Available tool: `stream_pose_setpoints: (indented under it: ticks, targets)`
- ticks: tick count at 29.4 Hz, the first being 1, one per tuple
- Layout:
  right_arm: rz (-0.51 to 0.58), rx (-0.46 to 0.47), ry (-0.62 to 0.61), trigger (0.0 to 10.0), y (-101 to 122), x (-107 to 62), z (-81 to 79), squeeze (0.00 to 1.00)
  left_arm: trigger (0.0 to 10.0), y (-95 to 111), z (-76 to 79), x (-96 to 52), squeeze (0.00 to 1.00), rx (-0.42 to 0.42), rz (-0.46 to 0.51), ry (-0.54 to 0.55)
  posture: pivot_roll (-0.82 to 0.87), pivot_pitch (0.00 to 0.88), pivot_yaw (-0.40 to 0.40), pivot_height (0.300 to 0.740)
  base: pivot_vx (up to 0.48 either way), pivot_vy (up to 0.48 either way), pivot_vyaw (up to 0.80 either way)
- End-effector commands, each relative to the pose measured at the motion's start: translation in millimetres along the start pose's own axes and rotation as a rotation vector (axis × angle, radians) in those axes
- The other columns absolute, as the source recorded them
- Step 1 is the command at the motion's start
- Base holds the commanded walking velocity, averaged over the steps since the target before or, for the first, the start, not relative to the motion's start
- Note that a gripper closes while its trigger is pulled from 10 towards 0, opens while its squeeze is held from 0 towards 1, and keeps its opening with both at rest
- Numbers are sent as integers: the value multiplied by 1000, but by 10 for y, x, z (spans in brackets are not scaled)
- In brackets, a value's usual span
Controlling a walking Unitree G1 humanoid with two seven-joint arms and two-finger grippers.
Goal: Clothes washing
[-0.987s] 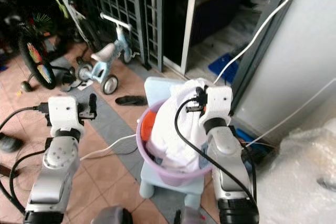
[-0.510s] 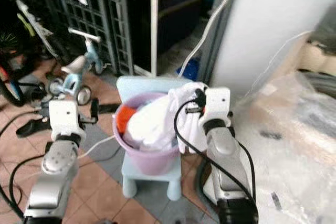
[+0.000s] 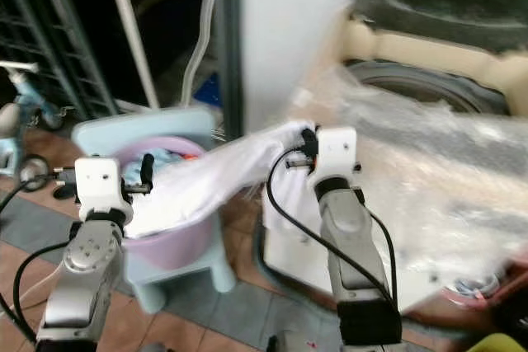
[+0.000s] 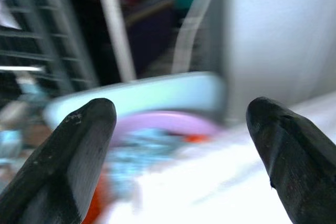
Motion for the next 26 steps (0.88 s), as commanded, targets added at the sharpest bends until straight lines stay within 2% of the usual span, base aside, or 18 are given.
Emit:
stream_pose_setpoints:
  ticks: [1, 7, 15, 17, 20, 26]
  targets:
    - [50, -5, -11, 10000, 107, 22, 10, 0, 10000, 16, -42, 3, 0, 15, 9, 4, -62, 0, 13, 740, 0, -394, -463]
    - [58, -13, -7, 10000, 120, 35, 6, 0, 10000, 10, -29, -1, 0, 11, 5, 2, -62, 0, 13, 740, 0, -373, -77]
    - [80, -63, 25, 10000, 151, 66, -18, 0, 10000, 11, -32, 1, 0, -7, 11, 5, -60, 0, 8, 740, 0, 0, 0]
    - [96, -100, 67, 10000, 186, 83, -62, 0, 10000, 12, -47, 6, 0, -13, 12, 7, -59, 0, 3, 740, 0, 0, 0]
    - [101, -108, 159, 10000, 215, 77, -158, 0, 10000, -30, -68, 4, 0, -5, -8, 12, -63, 0, 2, 740, 0, 0, 0]
    - [113, -133, 220, 10000, 232, 69, -228, 0, 10000, -41, -49, 0, 0, -23, -8, 4, -65, 0, 7, 740, 0, 0, 0]
Point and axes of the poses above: a point about 5 cm out from each wrist's last joint towards the gripper, its own x axis pointing out of the wrist towards the gripper, its own y axis along the axis of the wrist's last joint, z = x × y, the point moved 2 cm from there along x, pointing out of the wrist towards the gripper, and after that the axes turned 8 degrees about x, right-handed, at the moved point
